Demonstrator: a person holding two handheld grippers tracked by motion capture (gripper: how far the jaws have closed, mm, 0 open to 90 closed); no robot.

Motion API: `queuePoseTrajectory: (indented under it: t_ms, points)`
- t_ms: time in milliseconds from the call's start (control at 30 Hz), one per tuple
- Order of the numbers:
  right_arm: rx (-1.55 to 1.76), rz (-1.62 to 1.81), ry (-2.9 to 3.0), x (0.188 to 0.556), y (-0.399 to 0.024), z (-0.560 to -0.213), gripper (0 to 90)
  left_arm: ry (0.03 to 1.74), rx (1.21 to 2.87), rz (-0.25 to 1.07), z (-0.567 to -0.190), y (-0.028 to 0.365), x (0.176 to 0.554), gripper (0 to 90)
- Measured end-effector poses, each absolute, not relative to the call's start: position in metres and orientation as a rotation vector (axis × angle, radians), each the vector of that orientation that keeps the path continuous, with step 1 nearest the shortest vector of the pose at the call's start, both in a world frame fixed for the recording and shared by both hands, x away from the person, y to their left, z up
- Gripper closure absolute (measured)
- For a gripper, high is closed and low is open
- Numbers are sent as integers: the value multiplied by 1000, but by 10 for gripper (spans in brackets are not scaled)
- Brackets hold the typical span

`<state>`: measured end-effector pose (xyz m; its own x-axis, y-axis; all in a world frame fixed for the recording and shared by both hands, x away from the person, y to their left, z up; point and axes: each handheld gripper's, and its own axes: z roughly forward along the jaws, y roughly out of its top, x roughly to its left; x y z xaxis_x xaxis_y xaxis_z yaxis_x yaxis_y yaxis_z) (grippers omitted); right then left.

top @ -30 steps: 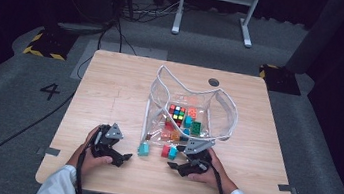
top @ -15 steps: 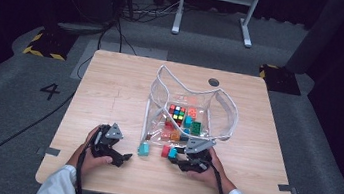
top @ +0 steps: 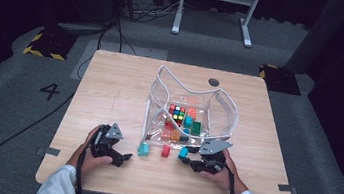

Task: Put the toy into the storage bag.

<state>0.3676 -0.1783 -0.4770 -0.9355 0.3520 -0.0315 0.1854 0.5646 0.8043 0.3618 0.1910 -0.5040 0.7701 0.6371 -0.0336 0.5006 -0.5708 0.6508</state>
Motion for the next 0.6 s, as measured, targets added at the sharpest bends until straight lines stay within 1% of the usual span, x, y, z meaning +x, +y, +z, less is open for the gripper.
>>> queuePoseTrajectory:
  t_ms: [200, 267, 600]
  points:
    - [479, 1296, 2611, 360, -198, -472, 588, 844, 2300, 269, -504, 191, 362, 4]
    - [451, 1307, 2593, 360, -207, -472, 589, 844, 2301, 269, -504, 191, 362, 4]
    - [534, 1242, 2566, 352, -256, -469, 589, 845, 2300, 269, -504, 191, 362, 4]
